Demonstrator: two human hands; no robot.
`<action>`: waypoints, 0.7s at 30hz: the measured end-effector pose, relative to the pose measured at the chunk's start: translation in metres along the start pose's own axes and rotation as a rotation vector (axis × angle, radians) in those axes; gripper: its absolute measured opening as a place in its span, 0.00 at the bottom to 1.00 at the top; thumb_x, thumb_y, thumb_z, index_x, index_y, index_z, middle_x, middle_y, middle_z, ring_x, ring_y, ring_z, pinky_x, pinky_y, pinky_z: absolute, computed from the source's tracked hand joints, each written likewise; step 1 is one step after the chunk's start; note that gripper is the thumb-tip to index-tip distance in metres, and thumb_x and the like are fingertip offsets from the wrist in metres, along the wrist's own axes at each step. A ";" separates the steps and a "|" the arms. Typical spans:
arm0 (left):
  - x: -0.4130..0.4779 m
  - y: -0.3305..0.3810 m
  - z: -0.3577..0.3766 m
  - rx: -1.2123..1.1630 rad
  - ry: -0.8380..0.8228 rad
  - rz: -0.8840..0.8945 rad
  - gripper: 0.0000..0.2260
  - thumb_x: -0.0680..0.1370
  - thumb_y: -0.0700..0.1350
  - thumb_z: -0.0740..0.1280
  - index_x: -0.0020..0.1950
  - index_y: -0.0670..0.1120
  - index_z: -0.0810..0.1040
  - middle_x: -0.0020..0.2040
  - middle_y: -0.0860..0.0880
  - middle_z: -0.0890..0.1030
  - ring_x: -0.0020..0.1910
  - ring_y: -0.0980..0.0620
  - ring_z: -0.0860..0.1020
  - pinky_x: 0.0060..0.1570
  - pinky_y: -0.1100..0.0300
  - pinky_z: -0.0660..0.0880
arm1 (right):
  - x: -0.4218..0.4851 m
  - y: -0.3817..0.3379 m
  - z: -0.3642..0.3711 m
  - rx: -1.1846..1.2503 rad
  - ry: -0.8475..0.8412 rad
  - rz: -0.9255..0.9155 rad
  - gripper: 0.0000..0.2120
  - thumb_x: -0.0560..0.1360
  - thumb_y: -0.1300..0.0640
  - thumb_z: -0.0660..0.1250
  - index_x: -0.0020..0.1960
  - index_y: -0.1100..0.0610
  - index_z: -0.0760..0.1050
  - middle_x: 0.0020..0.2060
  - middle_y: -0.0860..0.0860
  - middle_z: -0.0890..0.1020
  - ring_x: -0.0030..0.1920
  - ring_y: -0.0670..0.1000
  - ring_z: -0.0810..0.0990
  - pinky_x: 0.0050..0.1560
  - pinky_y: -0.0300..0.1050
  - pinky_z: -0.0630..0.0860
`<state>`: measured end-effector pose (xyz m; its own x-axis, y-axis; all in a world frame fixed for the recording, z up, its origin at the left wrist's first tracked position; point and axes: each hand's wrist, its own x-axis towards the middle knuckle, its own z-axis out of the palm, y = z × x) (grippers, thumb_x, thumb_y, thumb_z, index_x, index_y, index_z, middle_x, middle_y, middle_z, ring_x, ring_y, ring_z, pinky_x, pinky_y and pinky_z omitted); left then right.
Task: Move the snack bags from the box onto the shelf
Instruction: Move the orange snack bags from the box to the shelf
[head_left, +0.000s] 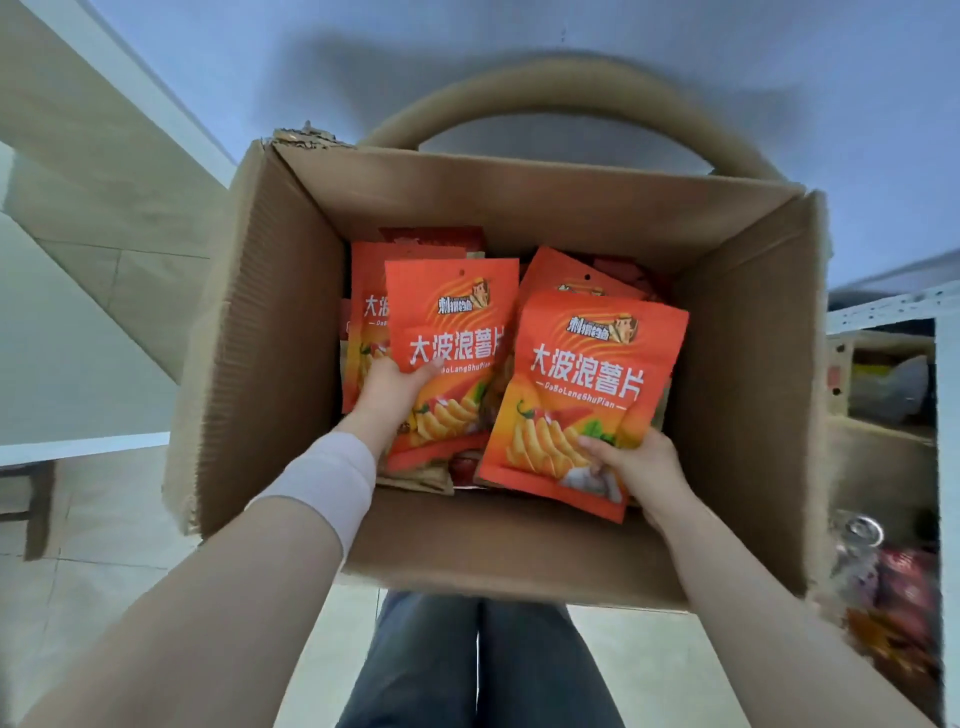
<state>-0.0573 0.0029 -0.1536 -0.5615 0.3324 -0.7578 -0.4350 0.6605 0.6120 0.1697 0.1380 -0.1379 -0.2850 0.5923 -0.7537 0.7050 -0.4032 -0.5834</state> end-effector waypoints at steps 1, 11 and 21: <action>-0.007 0.010 -0.001 -0.002 0.002 0.054 0.20 0.74 0.49 0.71 0.63 0.44 0.74 0.59 0.44 0.80 0.57 0.43 0.78 0.61 0.45 0.73 | -0.013 -0.004 -0.008 0.040 0.041 -0.031 0.10 0.68 0.59 0.75 0.34 0.60 0.75 0.24 0.50 0.78 0.26 0.43 0.78 0.37 0.39 0.73; -0.172 0.132 0.060 0.124 -0.238 0.629 0.12 0.75 0.44 0.70 0.58 0.47 0.77 0.51 0.51 0.79 0.49 0.54 0.79 0.52 0.61 0.73 | -0.191 0.021 -0.115 0.467 0.382 -0.182 0.10 0.70 0.64 0.72 0.48 0.53 0.76 0.39 0.47 0.80 0.38 0.47 0.80 0.39 0.40 0.77; -0.395 0.178 0.302 0.279 -0.629 1.048 0.14 0.75 0.48 0.69 0.60 0.47 0.77 0.50 0.52 0.80 0.45 0.56 0.79 0.43 0.69 0.73 | -0.369 0.140 -0.303 0.762 0.898 -0.321 0.07 0.69 0.65 0.71 0.39 0.56 0.75 0.29 0.47 0.81 0.28 0.45 0.79 0.31 0.35 0.76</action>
<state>0.2992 0.1926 0.1861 -0.0807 0.9959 0.0399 0.2238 -0.0209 0.9744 0.5699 0.0743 0.1501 0.3862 0.8902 -0.2416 0.0378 -0.2770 -0.9601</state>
